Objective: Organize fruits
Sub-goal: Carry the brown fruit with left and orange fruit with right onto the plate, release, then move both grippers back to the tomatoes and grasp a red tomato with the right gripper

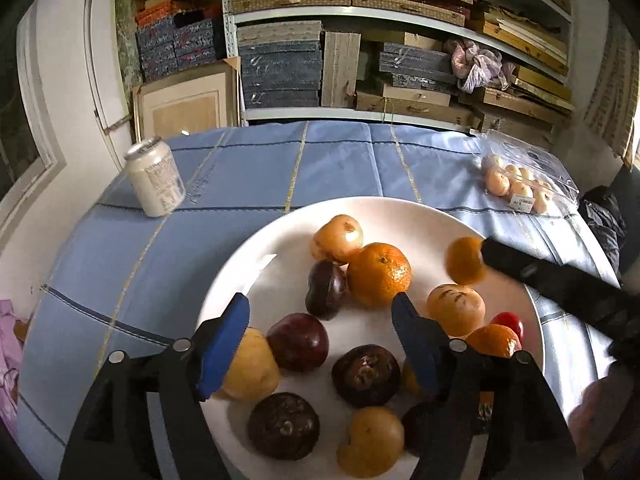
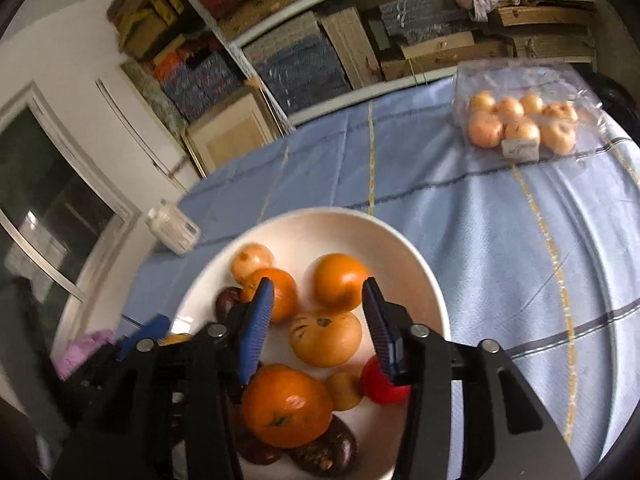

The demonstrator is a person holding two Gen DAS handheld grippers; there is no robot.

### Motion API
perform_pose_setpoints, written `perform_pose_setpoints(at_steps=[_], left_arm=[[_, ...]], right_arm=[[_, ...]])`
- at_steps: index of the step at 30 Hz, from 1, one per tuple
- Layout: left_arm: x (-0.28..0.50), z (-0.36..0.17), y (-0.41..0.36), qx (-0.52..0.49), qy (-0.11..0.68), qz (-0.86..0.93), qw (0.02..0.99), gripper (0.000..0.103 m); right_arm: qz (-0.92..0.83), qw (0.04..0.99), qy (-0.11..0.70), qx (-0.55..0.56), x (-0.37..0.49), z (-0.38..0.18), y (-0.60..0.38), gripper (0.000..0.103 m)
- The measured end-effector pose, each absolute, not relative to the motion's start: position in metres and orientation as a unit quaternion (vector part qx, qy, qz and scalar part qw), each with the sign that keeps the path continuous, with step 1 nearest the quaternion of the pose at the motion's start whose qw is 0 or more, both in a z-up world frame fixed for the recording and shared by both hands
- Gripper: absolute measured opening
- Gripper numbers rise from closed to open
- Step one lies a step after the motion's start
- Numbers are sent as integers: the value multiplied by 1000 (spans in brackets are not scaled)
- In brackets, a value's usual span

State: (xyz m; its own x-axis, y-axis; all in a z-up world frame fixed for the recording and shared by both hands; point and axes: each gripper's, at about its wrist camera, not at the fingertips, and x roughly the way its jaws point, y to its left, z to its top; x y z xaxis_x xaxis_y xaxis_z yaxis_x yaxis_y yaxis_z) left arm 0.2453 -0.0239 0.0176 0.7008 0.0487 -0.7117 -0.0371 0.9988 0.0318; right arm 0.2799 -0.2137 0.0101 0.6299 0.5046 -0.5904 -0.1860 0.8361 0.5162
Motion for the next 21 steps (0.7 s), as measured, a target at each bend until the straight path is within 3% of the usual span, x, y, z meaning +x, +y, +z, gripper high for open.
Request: perform_pose_setpoints(at_steps=[4, 7, 11, 16, 21], left_arm=[[225, 35, -14, -8, 374, 26, 927, 78], [199, 44, -1, -19, 364, 38, 930, 81], [156, 42, 14, -43, 364, 39, 930, 81], [100, 20, 21, -38, 365, 30, 930, 81], [58, -1, 45, -53, 377, 35, 924, 81]], right_arm=[[214, 893, 333, 214, 248, 51, -227, 47], [227, 902, 299, 214, 215, 81, -237, 56], [242, 913, 266, 195, 163, 103, -243, 60], [206, 943, 233, 119, 81, 72, -240, 65], [193, 938, 279, 64, 48, 17, -225, 65]])
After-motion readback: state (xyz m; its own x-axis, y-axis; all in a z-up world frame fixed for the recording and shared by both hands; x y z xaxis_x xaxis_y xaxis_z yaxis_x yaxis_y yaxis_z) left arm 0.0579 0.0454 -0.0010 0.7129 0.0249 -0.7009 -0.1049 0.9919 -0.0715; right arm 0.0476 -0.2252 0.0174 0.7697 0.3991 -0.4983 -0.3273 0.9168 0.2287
